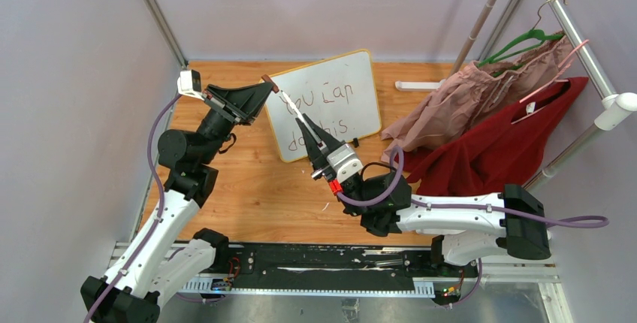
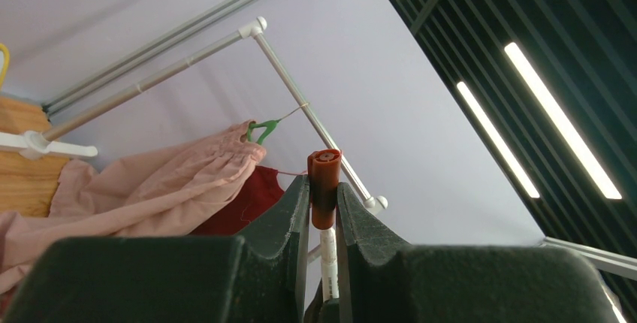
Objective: Write a sentence on the whiteboard
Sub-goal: Close the whiteboard marker at the center of the board.
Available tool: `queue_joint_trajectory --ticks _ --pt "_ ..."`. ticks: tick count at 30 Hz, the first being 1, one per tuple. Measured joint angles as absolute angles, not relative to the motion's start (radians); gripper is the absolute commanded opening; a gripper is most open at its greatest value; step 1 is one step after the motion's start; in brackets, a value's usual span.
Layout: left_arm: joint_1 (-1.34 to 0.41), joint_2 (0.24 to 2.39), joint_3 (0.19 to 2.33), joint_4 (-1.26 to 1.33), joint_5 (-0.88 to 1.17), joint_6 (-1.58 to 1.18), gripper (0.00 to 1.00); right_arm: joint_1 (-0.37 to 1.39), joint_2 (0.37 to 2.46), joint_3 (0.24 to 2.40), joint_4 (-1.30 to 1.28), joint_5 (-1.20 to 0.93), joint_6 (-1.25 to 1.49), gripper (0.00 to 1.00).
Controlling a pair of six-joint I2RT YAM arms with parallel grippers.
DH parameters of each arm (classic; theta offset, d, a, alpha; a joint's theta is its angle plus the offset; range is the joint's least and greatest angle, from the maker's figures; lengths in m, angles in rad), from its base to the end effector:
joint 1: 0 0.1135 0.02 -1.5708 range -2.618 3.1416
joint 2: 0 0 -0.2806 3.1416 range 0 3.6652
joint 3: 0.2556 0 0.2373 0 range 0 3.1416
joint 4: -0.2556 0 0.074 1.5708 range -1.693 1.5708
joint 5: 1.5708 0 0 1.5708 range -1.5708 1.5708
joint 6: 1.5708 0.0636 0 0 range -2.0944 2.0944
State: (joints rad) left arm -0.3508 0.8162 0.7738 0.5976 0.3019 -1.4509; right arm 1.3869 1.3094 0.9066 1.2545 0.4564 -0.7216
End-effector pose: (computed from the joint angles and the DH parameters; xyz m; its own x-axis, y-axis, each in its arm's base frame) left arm 0.1571 -0.0776 0.4392 -0.5021 -0.8256 -0.2573 0.5591 -0.0830 -0.8249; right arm 0.0767 0.2589 0.4484 0.6512 0.2584 -0.7136 -0.5318 0.8262 -0.1862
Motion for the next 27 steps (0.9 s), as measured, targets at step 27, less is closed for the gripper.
queue_joint_trajectory --ticks 27 --pt "-0.356 0.816 0.774 0.597 0.303 -1.448 0.00 1.387 1.310 0.908 1.234 0.456 -0.689 0.00"
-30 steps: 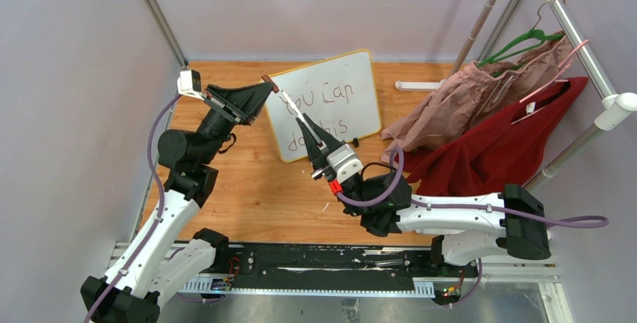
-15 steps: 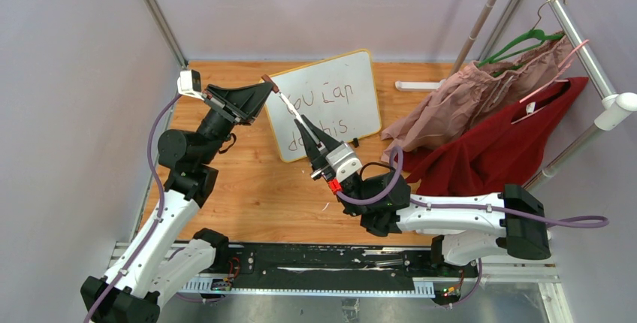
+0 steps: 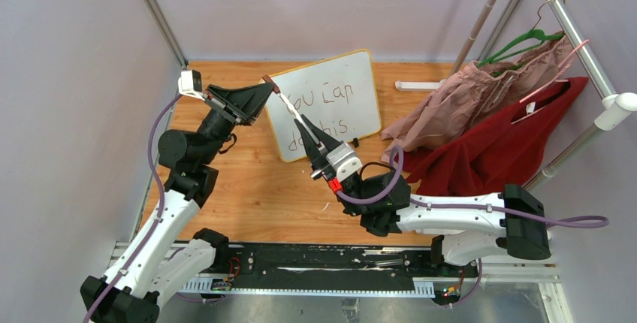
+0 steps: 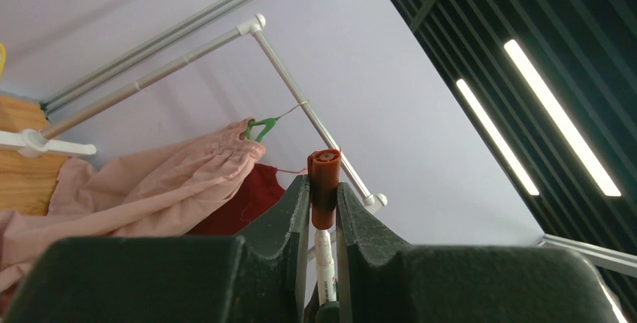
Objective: Write a sentence on the whiteboard
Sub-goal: Close the whiteboard marker at the center of the board.
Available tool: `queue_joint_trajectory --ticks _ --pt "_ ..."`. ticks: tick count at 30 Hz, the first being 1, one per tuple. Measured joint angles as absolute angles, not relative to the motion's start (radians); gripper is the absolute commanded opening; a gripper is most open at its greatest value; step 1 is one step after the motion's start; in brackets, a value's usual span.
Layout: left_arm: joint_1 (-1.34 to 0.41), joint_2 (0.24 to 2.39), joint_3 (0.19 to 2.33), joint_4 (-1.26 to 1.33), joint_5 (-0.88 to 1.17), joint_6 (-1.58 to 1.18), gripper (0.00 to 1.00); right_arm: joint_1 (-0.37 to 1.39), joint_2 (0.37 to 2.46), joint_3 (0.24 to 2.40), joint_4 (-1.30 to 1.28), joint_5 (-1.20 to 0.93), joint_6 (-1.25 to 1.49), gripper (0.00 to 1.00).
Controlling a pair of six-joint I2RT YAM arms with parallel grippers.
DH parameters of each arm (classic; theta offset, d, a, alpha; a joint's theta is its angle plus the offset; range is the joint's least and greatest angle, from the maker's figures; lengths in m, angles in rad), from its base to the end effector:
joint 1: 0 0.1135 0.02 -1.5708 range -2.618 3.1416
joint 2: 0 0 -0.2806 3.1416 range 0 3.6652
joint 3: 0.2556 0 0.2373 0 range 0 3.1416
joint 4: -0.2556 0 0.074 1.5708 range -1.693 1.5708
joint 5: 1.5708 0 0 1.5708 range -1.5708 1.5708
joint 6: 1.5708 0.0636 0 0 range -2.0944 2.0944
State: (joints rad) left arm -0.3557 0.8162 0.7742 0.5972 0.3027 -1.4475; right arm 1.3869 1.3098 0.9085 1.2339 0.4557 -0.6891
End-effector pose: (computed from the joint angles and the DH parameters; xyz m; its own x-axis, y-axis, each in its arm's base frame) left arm 0.1567 -0.0784 0.4392 -0.5048 -0.8230 -0.2605 0.5605 -0.0830 -0.8240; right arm 0.0770 0.2609 0.4471 0.6313 0.2717 -0.7264 -0.5536 0.8139 -0.1766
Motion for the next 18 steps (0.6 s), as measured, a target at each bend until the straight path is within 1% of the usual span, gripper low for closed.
queue_joint_trajectory --ticks 18 --pt "-0.364 0.816 0.774 0.597 0.307 -1.448 0.00 1.387 1.319 0.923 1.233 0.456 -0.680 0.00"
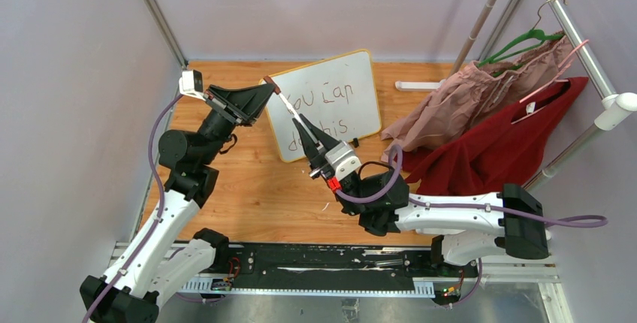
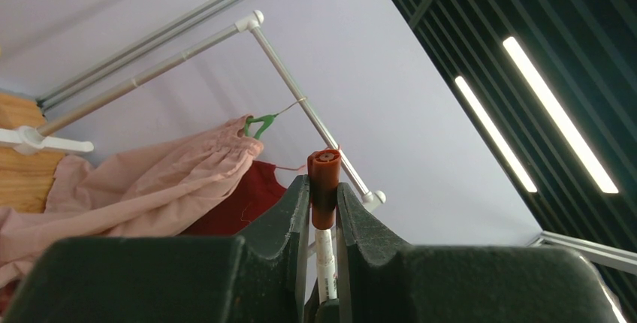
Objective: Write a sentence on the whiteboard
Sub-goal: Close the whiteboard marker at the center of the board.
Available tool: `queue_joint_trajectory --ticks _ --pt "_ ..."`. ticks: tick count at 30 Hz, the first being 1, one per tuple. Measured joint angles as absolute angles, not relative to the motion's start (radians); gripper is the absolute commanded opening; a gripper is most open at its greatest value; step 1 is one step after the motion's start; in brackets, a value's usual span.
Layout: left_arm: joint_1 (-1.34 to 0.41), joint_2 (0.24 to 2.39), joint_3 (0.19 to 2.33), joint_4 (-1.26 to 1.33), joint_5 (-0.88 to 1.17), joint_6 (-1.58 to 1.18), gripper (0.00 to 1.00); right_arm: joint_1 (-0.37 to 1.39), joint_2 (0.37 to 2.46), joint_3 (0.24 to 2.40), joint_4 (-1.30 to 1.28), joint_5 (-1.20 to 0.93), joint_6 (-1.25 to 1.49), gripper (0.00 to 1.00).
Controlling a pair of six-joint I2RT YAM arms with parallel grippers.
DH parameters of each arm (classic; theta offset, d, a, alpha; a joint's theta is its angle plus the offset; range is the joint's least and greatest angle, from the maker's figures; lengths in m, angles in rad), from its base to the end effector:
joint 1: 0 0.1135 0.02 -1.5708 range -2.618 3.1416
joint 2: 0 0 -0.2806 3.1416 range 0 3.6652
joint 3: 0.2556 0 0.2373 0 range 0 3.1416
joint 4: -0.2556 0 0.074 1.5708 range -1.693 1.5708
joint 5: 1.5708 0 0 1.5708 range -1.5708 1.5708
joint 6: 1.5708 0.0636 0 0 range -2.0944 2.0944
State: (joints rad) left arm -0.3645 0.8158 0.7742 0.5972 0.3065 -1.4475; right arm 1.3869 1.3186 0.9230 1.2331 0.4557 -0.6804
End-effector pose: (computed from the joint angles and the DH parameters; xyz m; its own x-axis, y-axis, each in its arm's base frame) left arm 0.1557 -0.0800 0.4393 -0.5144 -0.8164 -0.2624 0.5603 -0.0883 -0.8236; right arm 0.0774 0.2630 0.4495 0.6271 0.2823 -0.7260 -0.5589 0.8123 -0.1669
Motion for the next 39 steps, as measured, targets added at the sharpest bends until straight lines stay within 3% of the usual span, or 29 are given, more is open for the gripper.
queue_joint_trajectory --ticks 39 --pt "-0.376 0.799 0.778 0.598 0.328 -1.421 0.00 1.387 1.368 0.986 1.235 0.452 -0.709 0.00"
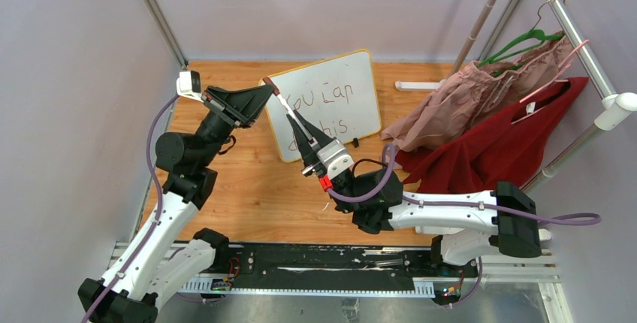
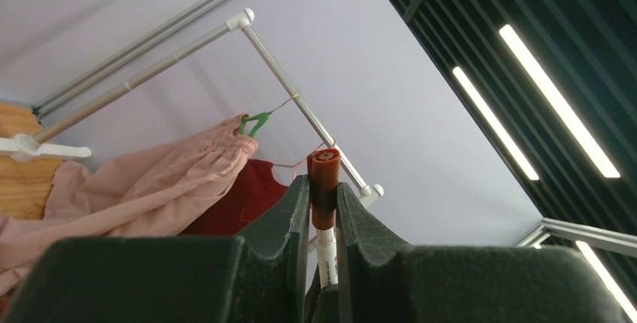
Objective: Write a sentence on the whiteboard
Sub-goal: Close the whiteboard marker at the center of the board.
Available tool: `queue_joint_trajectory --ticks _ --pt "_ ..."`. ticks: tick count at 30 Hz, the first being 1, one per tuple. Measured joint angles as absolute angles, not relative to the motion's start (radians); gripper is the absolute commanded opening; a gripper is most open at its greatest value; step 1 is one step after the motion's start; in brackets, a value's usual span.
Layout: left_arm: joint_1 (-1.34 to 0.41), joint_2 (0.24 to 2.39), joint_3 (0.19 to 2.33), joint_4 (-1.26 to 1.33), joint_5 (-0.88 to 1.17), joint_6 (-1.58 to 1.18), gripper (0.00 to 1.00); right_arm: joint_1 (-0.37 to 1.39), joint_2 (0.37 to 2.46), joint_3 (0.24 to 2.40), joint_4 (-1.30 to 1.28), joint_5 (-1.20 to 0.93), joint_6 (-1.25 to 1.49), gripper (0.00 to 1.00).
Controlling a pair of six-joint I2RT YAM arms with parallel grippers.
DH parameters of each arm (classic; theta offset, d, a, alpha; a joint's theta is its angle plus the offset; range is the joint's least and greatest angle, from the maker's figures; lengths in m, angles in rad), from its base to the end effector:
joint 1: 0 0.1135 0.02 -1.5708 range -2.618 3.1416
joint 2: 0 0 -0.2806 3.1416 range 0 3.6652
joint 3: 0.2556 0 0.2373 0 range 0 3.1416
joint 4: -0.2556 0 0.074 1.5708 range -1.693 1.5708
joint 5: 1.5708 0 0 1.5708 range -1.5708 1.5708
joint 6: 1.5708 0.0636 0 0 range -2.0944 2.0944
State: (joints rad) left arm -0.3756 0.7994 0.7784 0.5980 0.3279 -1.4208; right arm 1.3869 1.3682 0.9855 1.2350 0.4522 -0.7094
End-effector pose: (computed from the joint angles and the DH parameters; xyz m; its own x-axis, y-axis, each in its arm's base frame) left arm 0.1485 -0.0806 0.4430 -0.5158 -0.8028 -0.2990 0.5912 -0.0810 -0.8024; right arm 0.0795 0.2754 0.4571 0.6462 0.2702 -0.7137 -0.5414 0.8214 -0.1792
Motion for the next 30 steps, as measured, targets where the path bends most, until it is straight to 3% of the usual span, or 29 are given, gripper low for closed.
queue_joint_trajectory --ticks 30 --pt "-0.382 0.800 0.791 0.612 0.350 -1.452 0.00 1.354 1.425 0.991 1.356 0.356 -0.787 0.00"
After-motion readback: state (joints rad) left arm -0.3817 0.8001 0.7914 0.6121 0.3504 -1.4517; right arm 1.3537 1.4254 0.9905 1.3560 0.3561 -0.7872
